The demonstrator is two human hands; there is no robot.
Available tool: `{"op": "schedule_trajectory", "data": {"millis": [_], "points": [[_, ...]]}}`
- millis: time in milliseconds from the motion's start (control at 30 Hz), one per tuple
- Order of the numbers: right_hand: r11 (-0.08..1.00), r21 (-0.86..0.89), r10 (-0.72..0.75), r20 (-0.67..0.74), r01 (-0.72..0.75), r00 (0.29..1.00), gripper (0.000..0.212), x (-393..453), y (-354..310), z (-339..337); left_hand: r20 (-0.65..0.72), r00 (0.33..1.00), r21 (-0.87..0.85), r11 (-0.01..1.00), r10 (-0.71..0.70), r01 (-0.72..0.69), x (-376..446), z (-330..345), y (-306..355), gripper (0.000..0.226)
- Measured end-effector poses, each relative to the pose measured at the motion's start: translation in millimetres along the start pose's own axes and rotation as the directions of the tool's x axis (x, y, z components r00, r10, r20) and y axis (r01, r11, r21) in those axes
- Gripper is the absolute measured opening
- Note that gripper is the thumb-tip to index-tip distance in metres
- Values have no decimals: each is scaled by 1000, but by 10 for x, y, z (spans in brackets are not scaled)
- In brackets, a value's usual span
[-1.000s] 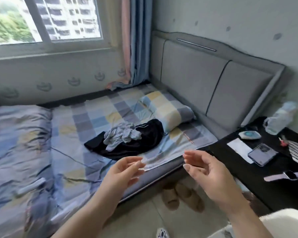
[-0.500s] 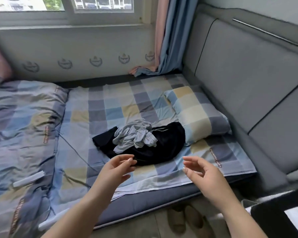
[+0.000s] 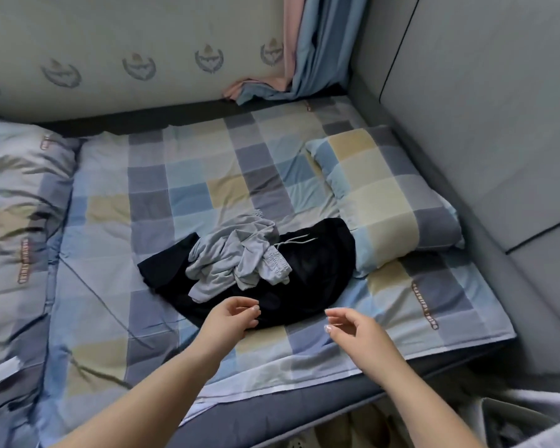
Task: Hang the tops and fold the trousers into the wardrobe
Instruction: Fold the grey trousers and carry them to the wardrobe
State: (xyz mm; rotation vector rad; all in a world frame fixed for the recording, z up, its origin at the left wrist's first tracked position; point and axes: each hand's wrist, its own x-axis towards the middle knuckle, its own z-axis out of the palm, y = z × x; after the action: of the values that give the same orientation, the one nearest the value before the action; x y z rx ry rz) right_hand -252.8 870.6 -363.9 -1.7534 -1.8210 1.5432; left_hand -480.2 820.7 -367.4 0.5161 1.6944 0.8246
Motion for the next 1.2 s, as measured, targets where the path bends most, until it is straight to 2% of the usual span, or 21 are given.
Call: {"op": "schedule_trajectory", "data": {"millis": [133,300,400,533,600,667,733,833,867,933,1033,1200], "points": [[999,-21,38,-21,-39,999,32,1097,348,157,23,1000,139,990,-5,2,921,370,-188,8],[993,-114,17,12,-16,1000,41,2358,886,585,-20,994,365,926,108,-93,2086,701,-580,19],[973,-231,-13,46,23,999,47,2917,1223,832,-4,978,525,833,210,-176,2692,877,-877,31],[963,-258,-48,95,71,994,55,3477,1376,1073,78,951,712,651,299,-263,3251,986,-1157,55],[964,-253,-51,132,83,990,52,3683,1393,1186,98,935,709,636,340,-305,3462,1013,-1218,63],[967,-237,-57,157,94,986,45,3794,1362,1264,88,937,685,662,338,-303,3612,1011,-1225,63],[969,-224,-70,171,107,983,41,3831,1310,1332,88,942,699,654,323,-289,3741,981,-1254,54],[967,-195,-134,153,163,979,39,3735,1164,1399,46,920,683,659,390,-313,3808,843,-1231,26],[968,-173,-158,153,184,976,41,3685,1125,1412,37,911,669,667,410,-328,3792,790,-1206,25],[961,-157,-204,163,229,965,44,3602,1050,1391,39,901,639,683,431,-354,3705,689,-1116,32],[932,-228,-243,188,283,952,43,3550,947,1271,45,879,632,668,476,-394,3516,513,-944,35],[853,-330,-295,334,404,895,33,3463,642,1119,126,875,646,630,468,-431,3095,87,-500,38]]}}
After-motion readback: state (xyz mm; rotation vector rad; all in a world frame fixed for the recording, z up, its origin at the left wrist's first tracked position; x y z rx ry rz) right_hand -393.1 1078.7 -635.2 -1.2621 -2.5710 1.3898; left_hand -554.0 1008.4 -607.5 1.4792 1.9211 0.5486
